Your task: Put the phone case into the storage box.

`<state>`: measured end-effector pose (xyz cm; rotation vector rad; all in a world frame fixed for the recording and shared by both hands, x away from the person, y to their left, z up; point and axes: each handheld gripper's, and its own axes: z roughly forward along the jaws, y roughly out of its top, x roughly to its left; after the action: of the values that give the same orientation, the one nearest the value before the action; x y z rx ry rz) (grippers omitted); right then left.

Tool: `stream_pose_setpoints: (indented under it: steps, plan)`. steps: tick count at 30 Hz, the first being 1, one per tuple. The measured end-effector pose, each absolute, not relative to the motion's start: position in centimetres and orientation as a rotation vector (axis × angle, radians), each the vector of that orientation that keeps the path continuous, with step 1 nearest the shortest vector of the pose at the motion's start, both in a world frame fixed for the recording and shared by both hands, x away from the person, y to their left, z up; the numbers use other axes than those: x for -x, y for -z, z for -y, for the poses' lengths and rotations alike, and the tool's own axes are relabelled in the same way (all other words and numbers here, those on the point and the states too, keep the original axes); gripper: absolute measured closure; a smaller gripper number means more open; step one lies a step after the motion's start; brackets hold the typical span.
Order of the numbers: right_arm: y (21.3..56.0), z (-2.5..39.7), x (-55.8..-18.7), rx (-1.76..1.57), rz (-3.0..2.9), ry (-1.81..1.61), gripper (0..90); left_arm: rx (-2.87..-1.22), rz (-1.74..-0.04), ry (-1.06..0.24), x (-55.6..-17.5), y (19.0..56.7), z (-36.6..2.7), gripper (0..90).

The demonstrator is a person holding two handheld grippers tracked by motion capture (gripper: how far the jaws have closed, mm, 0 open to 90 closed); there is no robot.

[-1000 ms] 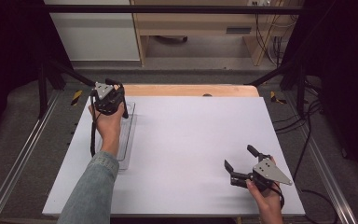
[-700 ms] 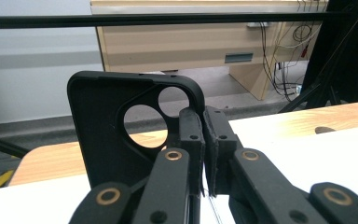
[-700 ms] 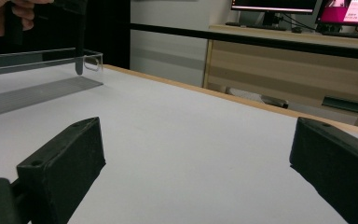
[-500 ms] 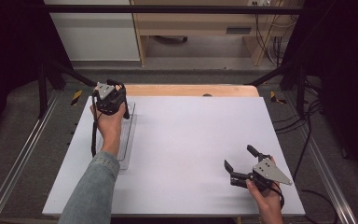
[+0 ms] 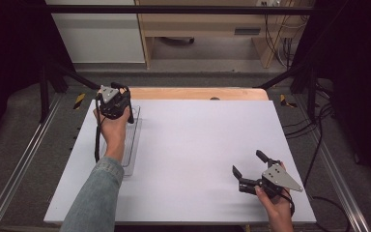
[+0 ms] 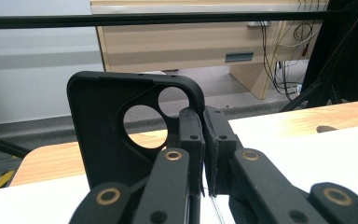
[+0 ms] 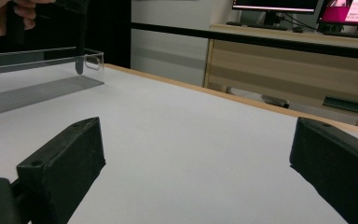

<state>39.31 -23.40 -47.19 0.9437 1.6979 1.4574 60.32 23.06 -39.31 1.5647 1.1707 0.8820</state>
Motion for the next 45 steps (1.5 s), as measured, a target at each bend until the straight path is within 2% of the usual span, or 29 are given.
stream_pose_setpoints:
  steps: [45]
  plan:
    - [47.21,23.38,-39.31,-0.948,-1.703,-1.462,3.1,-1.587,-1.182,-0.869,-60.36,40.27,-22.89,86.6]
